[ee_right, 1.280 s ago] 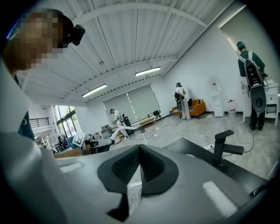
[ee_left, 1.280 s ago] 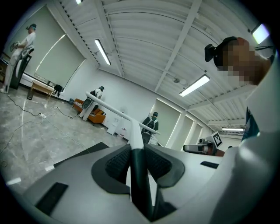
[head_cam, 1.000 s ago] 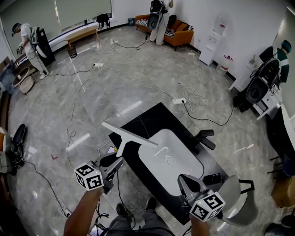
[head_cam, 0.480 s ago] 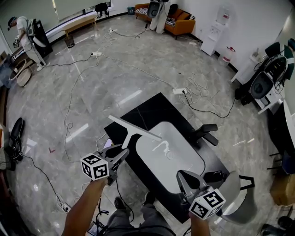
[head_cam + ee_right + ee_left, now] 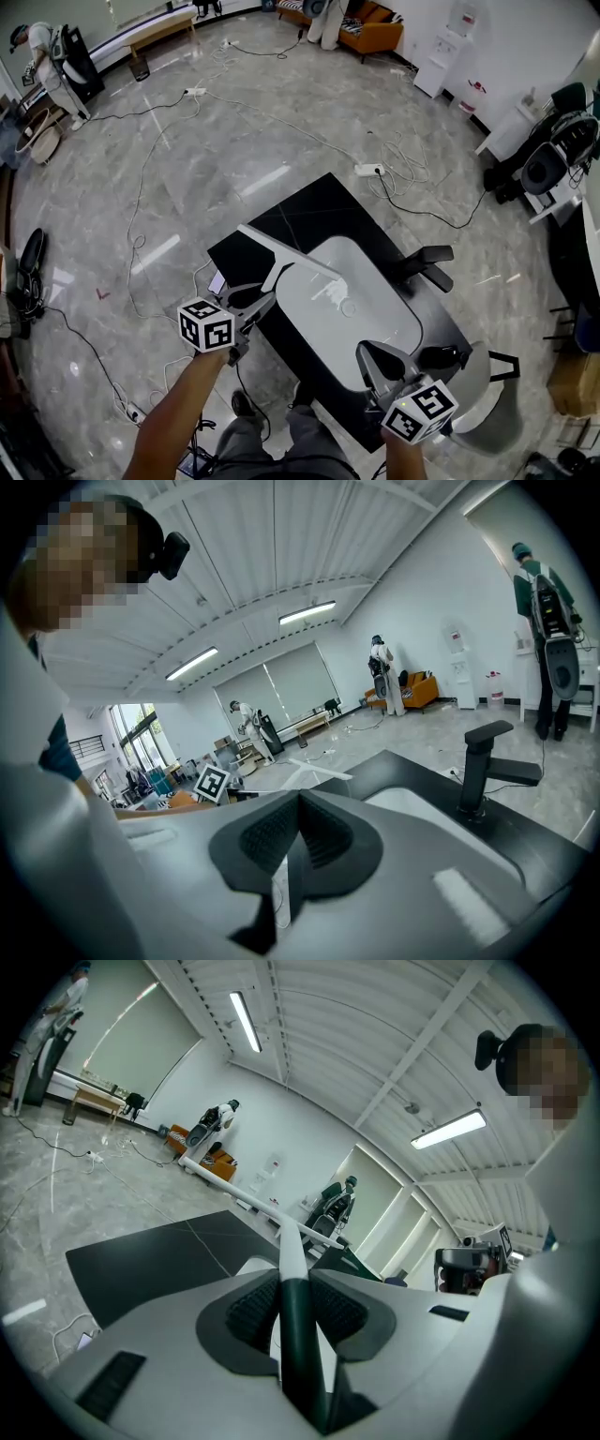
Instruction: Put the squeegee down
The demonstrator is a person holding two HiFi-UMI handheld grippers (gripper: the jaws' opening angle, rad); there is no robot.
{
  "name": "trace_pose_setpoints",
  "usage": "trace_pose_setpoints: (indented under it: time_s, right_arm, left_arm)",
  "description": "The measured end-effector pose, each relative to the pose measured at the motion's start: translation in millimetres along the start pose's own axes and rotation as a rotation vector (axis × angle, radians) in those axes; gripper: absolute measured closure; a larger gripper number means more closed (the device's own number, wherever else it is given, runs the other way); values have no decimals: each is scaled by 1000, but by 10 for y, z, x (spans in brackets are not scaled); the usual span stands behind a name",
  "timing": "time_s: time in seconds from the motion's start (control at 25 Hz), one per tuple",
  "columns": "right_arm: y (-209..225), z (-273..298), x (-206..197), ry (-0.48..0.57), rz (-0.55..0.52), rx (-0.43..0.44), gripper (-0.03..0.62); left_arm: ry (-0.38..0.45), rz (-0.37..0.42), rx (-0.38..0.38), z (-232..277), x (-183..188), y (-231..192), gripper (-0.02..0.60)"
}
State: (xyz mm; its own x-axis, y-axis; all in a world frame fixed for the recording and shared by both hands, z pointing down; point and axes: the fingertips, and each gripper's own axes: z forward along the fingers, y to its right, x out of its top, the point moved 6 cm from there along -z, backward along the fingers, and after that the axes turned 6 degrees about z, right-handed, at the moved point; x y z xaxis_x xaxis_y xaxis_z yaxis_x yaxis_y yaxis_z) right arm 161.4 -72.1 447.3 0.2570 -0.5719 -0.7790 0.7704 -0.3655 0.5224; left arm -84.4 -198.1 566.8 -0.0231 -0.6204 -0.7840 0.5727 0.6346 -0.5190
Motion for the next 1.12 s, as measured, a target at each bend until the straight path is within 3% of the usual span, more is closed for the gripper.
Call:
trace_pose_setpoints:
  time_s: [0.8, 1.12]
  right_arm:
    - [227, 233, -218, -47, 28, -9, 586]
    - [343, 92, -401, -68, 42, -23, 586]
  left_arm:
    - [-101, -50, -7, 683, -304, -399, 485]
    - [-163, -10, 19, 871, -478, -429, 483]
